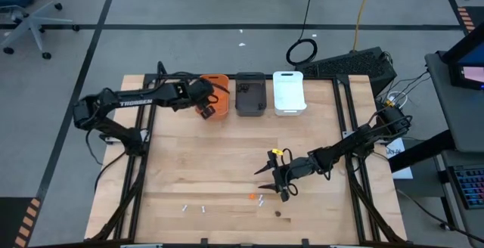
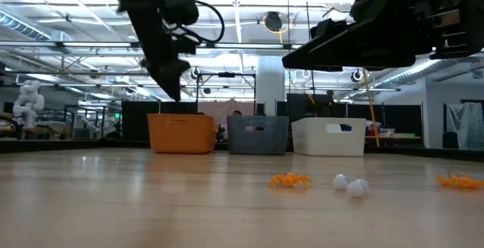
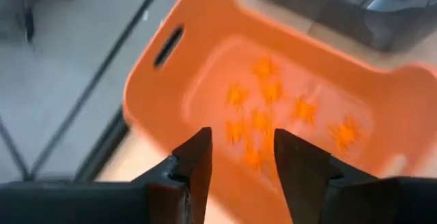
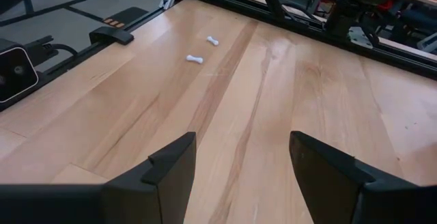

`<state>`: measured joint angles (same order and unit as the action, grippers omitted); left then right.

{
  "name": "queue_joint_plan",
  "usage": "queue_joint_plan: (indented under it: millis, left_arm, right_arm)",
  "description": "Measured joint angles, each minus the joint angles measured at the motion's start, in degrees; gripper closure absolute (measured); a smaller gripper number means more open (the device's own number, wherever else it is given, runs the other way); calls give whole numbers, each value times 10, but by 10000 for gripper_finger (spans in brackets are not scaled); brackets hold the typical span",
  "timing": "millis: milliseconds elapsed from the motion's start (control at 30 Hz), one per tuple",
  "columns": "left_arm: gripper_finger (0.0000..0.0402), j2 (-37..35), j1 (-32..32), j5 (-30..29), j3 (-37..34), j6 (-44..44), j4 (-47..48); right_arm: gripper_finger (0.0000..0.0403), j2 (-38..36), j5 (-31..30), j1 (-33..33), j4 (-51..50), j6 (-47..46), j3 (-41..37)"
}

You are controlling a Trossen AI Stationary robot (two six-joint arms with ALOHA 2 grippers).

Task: Sort Halloween decoration
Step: Put the white bone toy into the white bin

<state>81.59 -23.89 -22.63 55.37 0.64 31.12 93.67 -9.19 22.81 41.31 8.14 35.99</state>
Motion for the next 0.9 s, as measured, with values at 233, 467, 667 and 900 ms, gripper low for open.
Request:
queue_joint_plan:
  millis: [233, 467, 667, 900]
  left_arm:
    - [287, -55, 166, -19, 65, 129, 181]
    - [302, -93, 413, -15, 66, 300, 209]
    - [301, -56, 591, -22, 66, 394, 155]
    - [238, 21, 674, 4, 66, 468, 95]
  right_arm:
    - [184, 0, 0, 0, -13, -11, 0]
    - [184, 0, 0, 0, -17, -28, 0]
    - [184, 0, 0, 0, -17, -38, 0]
    - [184, 0, 0, 4, -17, -80, 0]
